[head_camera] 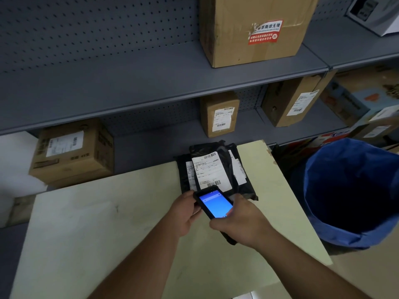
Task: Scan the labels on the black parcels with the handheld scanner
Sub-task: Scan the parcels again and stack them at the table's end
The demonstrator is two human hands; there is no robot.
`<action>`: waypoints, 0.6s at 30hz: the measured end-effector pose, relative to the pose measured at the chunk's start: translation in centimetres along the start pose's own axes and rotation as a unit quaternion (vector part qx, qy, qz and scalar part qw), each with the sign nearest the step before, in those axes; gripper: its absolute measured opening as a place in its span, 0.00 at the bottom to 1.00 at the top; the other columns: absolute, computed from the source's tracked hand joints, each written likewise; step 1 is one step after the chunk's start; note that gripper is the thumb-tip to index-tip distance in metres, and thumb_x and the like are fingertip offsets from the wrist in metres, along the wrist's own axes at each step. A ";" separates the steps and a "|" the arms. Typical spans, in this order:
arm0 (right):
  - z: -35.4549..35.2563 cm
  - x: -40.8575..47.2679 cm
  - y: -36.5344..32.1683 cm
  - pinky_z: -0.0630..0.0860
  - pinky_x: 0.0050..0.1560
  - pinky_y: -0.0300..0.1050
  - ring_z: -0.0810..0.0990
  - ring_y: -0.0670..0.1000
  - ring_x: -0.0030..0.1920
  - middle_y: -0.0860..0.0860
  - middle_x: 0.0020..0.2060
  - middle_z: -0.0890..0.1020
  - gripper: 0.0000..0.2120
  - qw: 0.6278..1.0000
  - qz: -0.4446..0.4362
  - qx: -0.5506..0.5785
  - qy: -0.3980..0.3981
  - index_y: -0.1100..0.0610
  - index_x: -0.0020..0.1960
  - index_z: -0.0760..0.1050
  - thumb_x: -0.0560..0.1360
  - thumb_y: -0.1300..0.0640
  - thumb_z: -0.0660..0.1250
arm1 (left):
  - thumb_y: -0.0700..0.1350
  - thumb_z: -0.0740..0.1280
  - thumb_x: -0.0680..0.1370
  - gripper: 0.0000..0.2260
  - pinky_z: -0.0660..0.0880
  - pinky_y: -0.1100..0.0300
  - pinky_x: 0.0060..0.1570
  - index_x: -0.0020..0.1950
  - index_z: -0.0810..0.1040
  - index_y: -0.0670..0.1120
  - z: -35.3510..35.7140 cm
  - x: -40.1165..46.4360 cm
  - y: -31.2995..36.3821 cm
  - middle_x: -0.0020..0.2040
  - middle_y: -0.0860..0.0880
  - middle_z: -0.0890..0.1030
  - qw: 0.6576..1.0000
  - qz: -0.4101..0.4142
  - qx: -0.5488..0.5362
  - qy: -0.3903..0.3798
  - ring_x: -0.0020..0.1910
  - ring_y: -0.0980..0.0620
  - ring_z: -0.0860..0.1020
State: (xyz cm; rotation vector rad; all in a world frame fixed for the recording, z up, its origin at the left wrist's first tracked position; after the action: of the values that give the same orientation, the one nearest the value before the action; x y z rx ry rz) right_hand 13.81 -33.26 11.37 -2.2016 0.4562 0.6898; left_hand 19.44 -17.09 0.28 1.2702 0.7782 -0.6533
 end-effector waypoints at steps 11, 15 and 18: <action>5.0 -1.1 -1.8 0.76 0.35 0.46 0.81 0.51 0.33 0.52 0.40 0.84 0.22 1.000 0.010 0.003 -0.020 0.51 0.52 0.69 0.65 0.48 0.76 | 0.44 0.74 0.78 0.24 0.79 0.51 0.66 0.74 0.74 0.48 -7.6 -2.8 0.3 0.59 0.49 0.82 0.997 0.044 -0.038 0.048 0.59 0.50 0.81; 7.2 -1.2 -2.9 0.77 0.35 0.47 0.82 0.52 0.32 0.55 0.43 0.86 0.22 1.000 0.006 -0.007 -0.014 0.51 0.51 0.69 0.65 0.48 0.76 | 0.45 0.74 0.79 0.26 0.79 0.51 0.63 0.76 0.72 0.48 -11.0 -3.6 0.2 0.57 0.51 0.81 0.995 0.066 -0.026 0.076 0.59 0.50 0.81; 8.8 -1.2 -3.5 0.78 0.36 0.47 0.85 0.54 0.37 0.54 0.43 0.85 0.23 1.000 0.000 -0.019 -0.011 0.53 0.53 0.68 0.66 0.48 0.77 | 0.45 0.74 0.79 0.27 0.80 0.52 0.63 0.77 0.72 0.49 -13.3 -4.1 0.1 0.58 0.49 0.81 0.993 0.080 -0.012 0.090 0.59 0.49 0.81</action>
State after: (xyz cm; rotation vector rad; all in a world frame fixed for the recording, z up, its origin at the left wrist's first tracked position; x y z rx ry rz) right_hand 11.75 -24.19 9.22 -2.2279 0.4349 0.7263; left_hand 15.18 -3.98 2.09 1.3662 0.8199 -0.4029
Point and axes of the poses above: each hand's wrist, its own x-axis towards the middle knuckle, its own z-axis out of the palm, y = z × x, the point moved 1 cm from there along x, towards the middle knuckle
